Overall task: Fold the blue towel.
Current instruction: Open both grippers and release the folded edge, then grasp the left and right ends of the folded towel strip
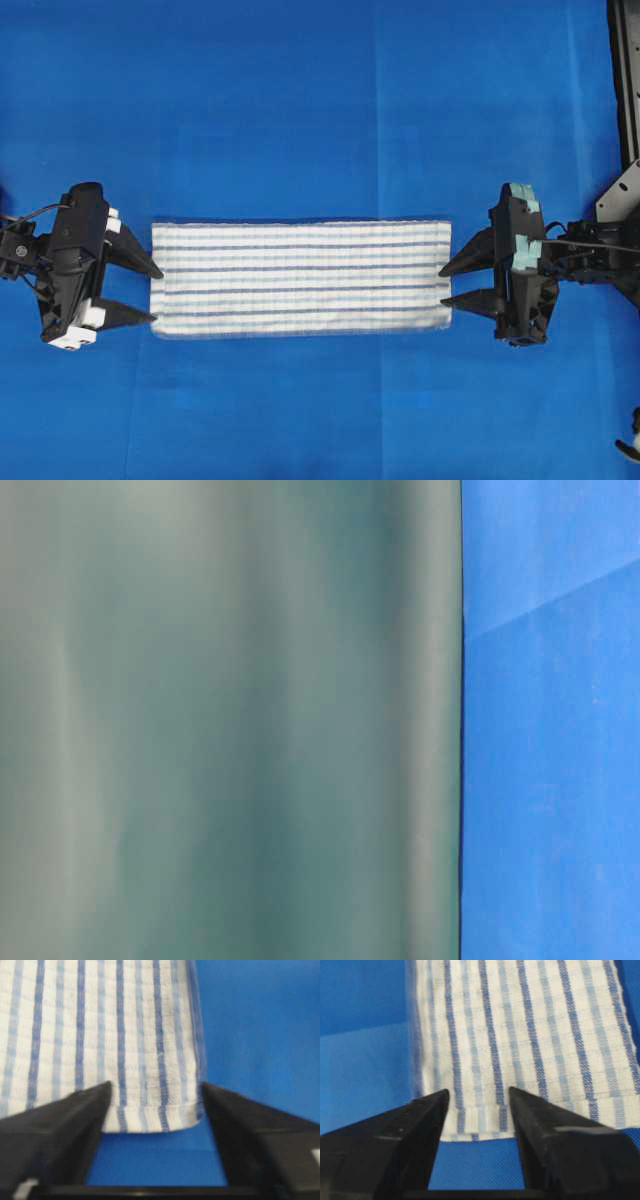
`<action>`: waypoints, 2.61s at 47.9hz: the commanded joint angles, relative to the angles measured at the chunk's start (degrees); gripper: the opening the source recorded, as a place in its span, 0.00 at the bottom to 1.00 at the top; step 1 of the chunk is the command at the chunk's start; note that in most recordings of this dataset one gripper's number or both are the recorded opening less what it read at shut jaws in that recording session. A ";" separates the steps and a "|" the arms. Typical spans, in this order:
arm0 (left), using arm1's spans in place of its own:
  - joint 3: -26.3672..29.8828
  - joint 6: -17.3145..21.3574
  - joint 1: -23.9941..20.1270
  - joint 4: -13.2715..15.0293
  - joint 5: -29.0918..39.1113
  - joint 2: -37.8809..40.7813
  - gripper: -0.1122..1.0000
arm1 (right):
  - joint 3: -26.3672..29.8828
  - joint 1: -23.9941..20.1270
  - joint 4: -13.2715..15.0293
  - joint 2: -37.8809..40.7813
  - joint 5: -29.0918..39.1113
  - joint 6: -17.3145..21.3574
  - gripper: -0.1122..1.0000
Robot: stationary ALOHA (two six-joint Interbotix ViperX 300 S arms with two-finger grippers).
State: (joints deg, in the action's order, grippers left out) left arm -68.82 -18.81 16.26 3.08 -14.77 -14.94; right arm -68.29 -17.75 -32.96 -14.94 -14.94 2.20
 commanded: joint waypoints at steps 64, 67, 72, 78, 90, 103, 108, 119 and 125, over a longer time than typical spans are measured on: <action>4.92 7.56 -19.78 -0.44 8.26 8.79 0.76 | 2.99 16.79 0.79 7.21 0.79 -9.32 0.87; 5.10 7.56 -19.69 -0.44 8.26 9.40 0.76 | 2.90 16.79 0.70 7.47 0.79 -9.32 0.87; 5.54 7.56 -19.78 -0.53 8.26 9.76 0.75 | 2.72 16.79 0.53 7.56 0.79 -9.32 0.87; 5.63 7.56 -19.60 -0.53 8.35 9.84 0.71 | 2.46 16.79 0.53 7.82 0.79 -9.23 0.87; 5.80 7.65 -17.67 -0.44 8.79 9.93 0.45 | 2.72 16.08 0.88 8.26 0.70 -9.49 0.68; 6.68 7.65 -16.52 -0.53 11.07 10.02 0.12 | 2.81 15.29 1.05 8.26 0.70 -9.67 0.29; 7.12 7.73 -16.52 -0.53 12.57 9.58 0.12 | 2.81 15.29 1.05 7.91 0.18 -9.58 0.29; 9.05 7.65 -16.96 -0.44 18.54 3.78 0.12 | 2.64 15.29 1.05 3.43 0.97 -9.49 0.29; 10.55 7.12 -17.05 -0.53 23.12 -1.32 0.12 | 2.55 15.38 1.05 -1.76 3.25 -9.84 0.29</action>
State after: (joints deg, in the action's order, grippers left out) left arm -60.12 -11.43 -0.62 2.72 6.42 -12.83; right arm -66.18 -2.29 -31.99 -13.01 -12.48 -7.47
